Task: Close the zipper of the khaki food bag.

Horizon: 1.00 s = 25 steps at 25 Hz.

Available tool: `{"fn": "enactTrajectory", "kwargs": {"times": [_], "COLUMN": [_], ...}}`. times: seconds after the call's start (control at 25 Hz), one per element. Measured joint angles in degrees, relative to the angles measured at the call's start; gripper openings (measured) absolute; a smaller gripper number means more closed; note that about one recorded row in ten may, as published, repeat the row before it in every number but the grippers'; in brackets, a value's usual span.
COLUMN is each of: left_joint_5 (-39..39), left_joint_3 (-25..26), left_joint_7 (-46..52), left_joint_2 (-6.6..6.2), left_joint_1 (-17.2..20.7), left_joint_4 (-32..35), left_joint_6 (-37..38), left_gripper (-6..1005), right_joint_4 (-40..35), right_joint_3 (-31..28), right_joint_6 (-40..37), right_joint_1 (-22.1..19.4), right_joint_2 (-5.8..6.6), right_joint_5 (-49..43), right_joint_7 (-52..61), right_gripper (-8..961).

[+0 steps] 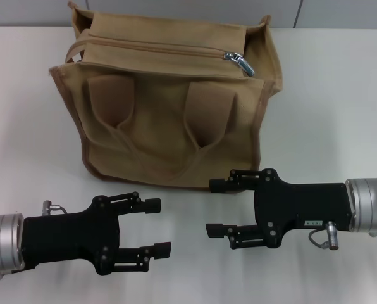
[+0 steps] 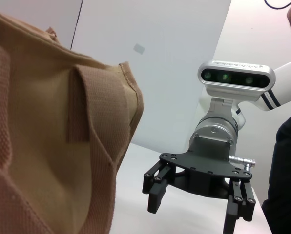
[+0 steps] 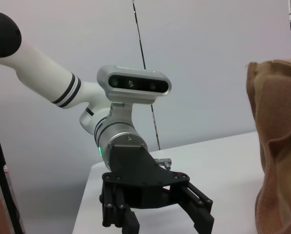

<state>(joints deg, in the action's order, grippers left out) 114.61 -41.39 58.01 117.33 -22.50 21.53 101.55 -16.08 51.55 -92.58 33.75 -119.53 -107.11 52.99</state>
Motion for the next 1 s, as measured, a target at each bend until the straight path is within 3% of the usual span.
{"fn": "enactTrajectory", "kwargs": {"times": [1.0], "left_joint_5": [-0.3], "left_joint_3": [0.1], "left_joint_7": [-0.3], "left_joint_2": [0.00], "left_joint_1": [-0.1], "left_joint_4": [0.0], "left_joint_6": [0.8], "left_gripper": [800], "right_joint_4": [-0.4], "right_joint_3": [0.4], "right_joint_6": [-0.3], "right_joint_1": [0.1], "right_joint_2": [0.08], "right_joint_5": [0.0], "right_joint_7": [0.0], "right_gripper": [751]}}
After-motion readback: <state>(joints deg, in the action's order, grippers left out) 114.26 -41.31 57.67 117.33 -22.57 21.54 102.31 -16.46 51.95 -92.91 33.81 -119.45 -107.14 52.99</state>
